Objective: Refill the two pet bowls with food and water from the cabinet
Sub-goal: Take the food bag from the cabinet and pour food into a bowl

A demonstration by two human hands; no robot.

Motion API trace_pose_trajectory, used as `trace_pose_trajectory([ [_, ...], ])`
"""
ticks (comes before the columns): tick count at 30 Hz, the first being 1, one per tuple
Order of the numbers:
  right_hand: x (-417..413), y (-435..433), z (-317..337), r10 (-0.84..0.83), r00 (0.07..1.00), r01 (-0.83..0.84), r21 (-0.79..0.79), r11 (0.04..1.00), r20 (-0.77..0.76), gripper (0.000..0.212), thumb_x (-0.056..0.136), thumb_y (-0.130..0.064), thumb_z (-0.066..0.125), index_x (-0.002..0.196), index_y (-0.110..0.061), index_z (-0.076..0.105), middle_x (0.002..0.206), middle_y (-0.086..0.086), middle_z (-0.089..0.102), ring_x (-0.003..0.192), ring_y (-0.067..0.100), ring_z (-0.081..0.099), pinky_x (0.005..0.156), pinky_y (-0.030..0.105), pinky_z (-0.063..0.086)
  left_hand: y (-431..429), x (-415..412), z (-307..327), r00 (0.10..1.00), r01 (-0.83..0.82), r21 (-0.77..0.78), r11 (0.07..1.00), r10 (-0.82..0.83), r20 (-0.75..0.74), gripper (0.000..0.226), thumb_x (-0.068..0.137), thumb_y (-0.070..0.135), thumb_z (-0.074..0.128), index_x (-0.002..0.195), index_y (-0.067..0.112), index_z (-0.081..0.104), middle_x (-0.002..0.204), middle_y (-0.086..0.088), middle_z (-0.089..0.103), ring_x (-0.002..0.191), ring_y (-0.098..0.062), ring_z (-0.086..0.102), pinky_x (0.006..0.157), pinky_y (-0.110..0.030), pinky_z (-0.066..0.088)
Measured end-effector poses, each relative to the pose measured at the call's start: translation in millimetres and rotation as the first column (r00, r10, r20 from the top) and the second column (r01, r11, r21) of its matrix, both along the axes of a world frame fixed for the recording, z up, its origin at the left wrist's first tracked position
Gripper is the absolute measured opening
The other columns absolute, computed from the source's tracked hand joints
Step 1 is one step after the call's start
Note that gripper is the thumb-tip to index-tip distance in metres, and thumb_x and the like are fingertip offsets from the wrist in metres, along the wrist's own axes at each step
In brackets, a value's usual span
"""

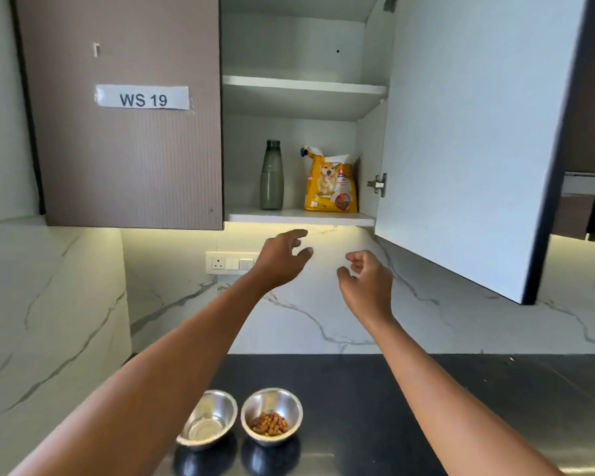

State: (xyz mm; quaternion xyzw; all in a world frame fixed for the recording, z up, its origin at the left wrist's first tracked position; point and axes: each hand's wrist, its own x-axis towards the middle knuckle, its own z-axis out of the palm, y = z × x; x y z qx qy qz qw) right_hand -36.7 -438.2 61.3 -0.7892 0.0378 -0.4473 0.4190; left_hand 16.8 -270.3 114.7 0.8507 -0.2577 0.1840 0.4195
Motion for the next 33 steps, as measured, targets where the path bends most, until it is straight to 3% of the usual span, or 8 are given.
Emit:
trace_pose_trajectory([
  [3,39,5,31,-0.022,1.0,0.02,-0.072,0.997,-0.02,0.031,0.088,-0.018,0.073,0.117,-0.009,0.071,0.118,0.008,0.074,0.115,0.026,0.068,0.097,0.039,0.056,14,34,19,0.998,-0.03,-0.007,1.0,0.03,0.049,0.046,0.096,0.032,0.064,0.141,0.021,0.059,0.132,-0.009,0.068,0.125,-0.023,0.062,0.102,-0.032,0.046],
  [8,91,3,81,-0.071,0.996,0.061,-0.187,0.98,-0.047,0.033,0.088,-0.024,0.072,0.118,-0.011,0.07,0.116,0.01,0.074,0.11,0.028,0.068,0.088,0.032,0.051,20,85,45,0.991,-0.033,0.028,0.999,0.029,0.129,0.045,0.098,0.032,0.061,0.14,0.018,0.059,0.13,-0.008,0.068,0.123,-0.024,0.062,0.099,-0.031,0.047],
  [16,174,-26,134,-0.169,0.984,0.153,-0.232,0.961,-0.05,0.024,0.087,-0.024,0.071,0.102,-0.005,0.074,0.105,0.015,0.075,0.099,0.035,0.069,0.078,0.034,0.055,4,167,51,0.986,-0.017,0.005,1.0,0.016,0.167,0.043,0.097,0.026,0.061,0.139,0.016,0.059,0.131,-0.008,0.068,0.122,-0.025,0.063,0.098,-0.034,0.049],
  [19,207,-41,139,-0.161,0.984,0.142,-0.23,0.963,-0.069,0.021,0.089,-0.02,0.071,0.103,-0.004,0.072,0.105,0.015,0.075,0.099,0.035,0.069,0.064,0.027,0.041,-7,195,53,0.984,-0.034,-0.002,0.999,0.034,0.174,0.042,0.096,0.023,0.06,0.137,0.014,0.06,0.13,-0.01,0.069,0.121,-0.025,0.065,0.097,-0.033,0.05],
  [24,271,-71,153,-0.186,0.978,0.159,-0.239,0.958,-0.094,0.019,0.091,-0.021,0.067,0.103,-0.005,0.068,0.109,0.019,0.072,0.102,0.037,0.067,0.055,0.026,0.031,-32,242,67,0.977,-0.076,-0.022,0.997,0.078,0.199,0.039,0.097,0.019,0.057,0.134,0.011,0.063,0.127,-0.009,0.071,0.117,-0.025,0.066,0.089,-0.025,0.046],
  [27,309,-85,164,-0.202,0.975,0.171,-0.264,0.949,-0.097,0.024,0.094,-0.02,0.064,0.11,-0.003,0.066,0.114,0.021,0.072,0.106,0.039,0.068,0.068,0.025,0.038,-44,269,64,0.971,-0.121,-0.021,0.992,0.122,0.205,0.037,0.098,0.021,0.056,0.132,0.01,0.063,0.124,-0.01,0.071,0.114,-0.027,0.067,0.09,-0.029,0.05],
  [30,343,-94,176,-0.266,0.962,0.243,-0.257,0.935,-0.057,0.032,0.097,-0.027,0.062,0.116,-0.003,0.067,0.118,0.021,0.071,0.109,0.042,0.068,0.077,0.035,0.049,-54,282,54,0.943,-0.231,0.086,0.969,0.201,0.264,0.038,0.097,0.033,0.05,0.128,0.014,0.061,0.114,-0.013,0.071,0.105,-0.033,0.068,0.086,-0.042,0.058],
  [33,361,-97,181,-0.397,0.915,0.363,-0.281,0.889,-0.075,0.031,0.1,-0.027,0.06,0.119,-0.004,0.067,0.124,0.021,0.069,0.115,0.043,0.066,0.086,0.042,0.054,-59,287,53,0.93,-0.296,0.16,0.942,0.246,0.274,0.04,0.097,0.038,0.046,0.127,0.014,0.058,0.1,-0.014,0.069,0.098,-0.034,0.065,0.08,-0.043,0.056],
])
